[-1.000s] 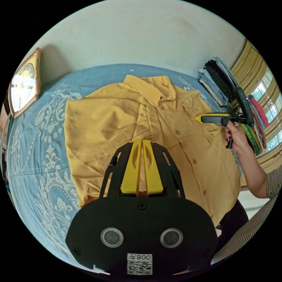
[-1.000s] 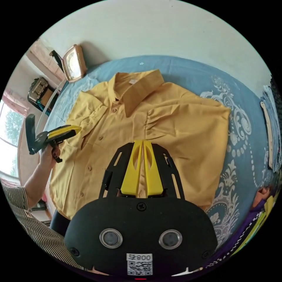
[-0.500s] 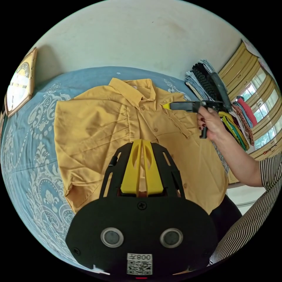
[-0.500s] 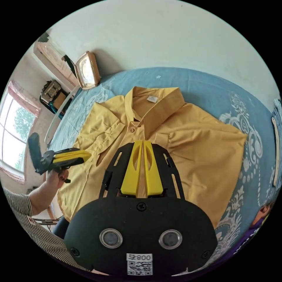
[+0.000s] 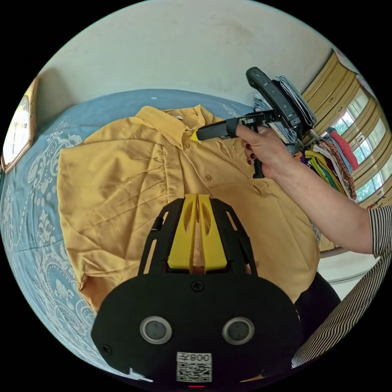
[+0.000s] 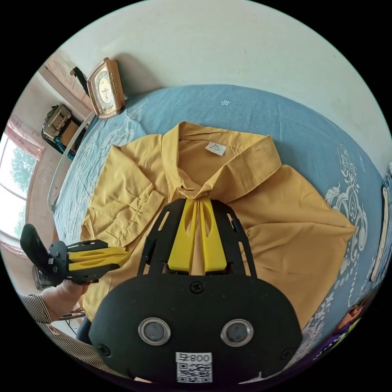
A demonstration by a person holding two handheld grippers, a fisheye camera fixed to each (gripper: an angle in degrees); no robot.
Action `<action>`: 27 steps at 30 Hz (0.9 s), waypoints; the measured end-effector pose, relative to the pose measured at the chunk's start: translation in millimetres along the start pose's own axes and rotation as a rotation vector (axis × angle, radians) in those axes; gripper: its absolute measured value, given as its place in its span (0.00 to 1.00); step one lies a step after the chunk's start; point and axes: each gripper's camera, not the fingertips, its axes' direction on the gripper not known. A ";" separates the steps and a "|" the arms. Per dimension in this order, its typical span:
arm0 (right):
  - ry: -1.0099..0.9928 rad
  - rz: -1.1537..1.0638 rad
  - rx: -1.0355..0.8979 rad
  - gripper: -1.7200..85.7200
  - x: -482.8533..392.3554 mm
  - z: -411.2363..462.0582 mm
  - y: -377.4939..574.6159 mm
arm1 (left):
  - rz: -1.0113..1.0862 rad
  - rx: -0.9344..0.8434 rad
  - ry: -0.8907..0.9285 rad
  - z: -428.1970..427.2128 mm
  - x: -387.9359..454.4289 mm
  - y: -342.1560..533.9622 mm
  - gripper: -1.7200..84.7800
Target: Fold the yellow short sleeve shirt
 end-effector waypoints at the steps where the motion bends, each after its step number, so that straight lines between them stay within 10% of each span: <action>1: -0.007 0.002 0.000 0.03 0.6 -0.1 5.4 | -0.016 0.011 0.002 -8.1 -2.7 11.7 0.03; 27: -0.350 0.582 0.011 0.07 87.0 -98.7 617.4 | -0.766 -0.046 0.185 -144.0 -70.1 431.0 0.13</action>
